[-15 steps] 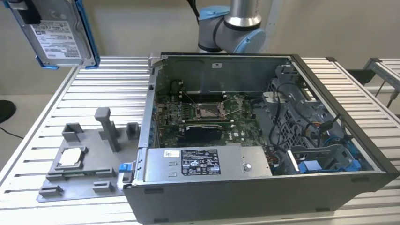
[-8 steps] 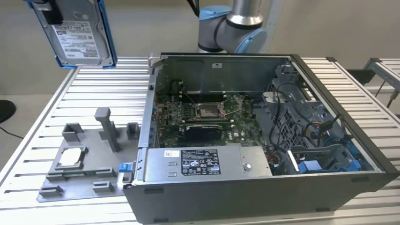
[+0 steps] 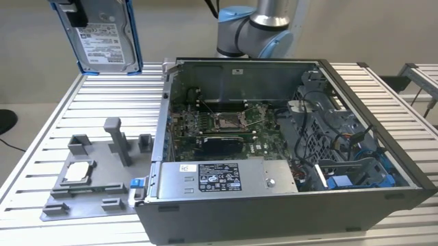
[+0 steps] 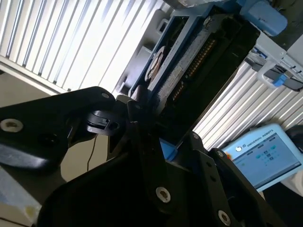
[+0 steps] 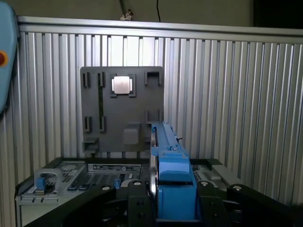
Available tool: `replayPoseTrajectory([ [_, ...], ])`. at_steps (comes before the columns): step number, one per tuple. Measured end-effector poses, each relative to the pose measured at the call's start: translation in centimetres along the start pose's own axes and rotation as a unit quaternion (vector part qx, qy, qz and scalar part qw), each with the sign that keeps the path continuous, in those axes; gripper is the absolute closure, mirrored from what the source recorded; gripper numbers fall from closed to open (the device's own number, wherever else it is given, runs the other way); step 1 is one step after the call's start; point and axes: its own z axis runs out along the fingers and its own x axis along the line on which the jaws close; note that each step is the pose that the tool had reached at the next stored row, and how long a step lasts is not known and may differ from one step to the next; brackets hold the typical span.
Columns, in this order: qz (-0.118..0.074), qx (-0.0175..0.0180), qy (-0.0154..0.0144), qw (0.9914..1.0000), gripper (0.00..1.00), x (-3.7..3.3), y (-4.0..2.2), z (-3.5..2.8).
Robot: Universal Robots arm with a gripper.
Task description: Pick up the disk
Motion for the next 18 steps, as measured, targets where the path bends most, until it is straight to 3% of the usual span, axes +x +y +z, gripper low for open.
replayPoseTrajectory([
  [11,0.0,0.0001,0.0,1.0,1.0,0.05,-3.71,0.07],
  [18,0.0,0.0,0.0,1.0,1.0,0.08,-5.7,0.1],
])
